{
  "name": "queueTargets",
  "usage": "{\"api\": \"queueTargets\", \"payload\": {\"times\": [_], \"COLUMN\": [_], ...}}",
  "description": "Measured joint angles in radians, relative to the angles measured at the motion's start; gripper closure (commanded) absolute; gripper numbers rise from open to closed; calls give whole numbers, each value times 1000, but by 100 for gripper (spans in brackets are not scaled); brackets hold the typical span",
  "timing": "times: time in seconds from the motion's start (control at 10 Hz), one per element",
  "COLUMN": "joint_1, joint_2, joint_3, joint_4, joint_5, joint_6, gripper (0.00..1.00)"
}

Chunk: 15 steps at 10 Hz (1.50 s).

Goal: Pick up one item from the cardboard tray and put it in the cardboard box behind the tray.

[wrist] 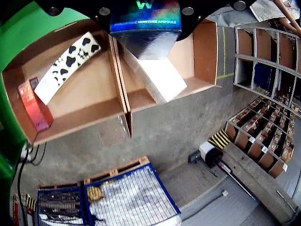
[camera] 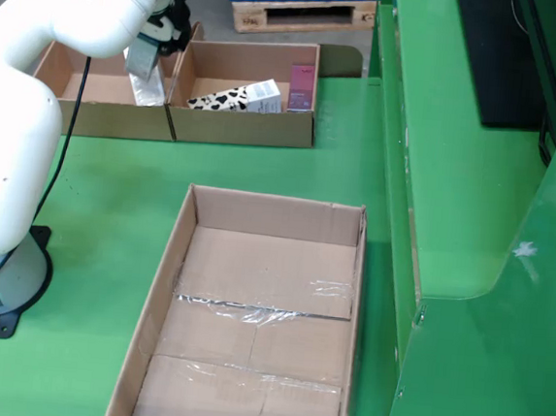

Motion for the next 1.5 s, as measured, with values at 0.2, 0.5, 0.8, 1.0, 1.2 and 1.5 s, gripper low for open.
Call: {"api": "queueTargets", "payload": {"times": [0.2, 0.5, 0.8, 1.0, 1.2, 1.5], "joint_1": [-2, -2, -2, -2, -2, -2], "joint_2": [0, 0, 0, 0, 0, 0], "joint_3": [-11, -11, -11, -11, -11, -11], "joint_4": [17, 17, 17, 17, 17, 17], "joint_5": [5, 5, 5, 5, 5, 5], "joint_6": [0, 0, 0, 0, 0, 0], "gripper": [100, 100, 100, 100, 100, 90]}}
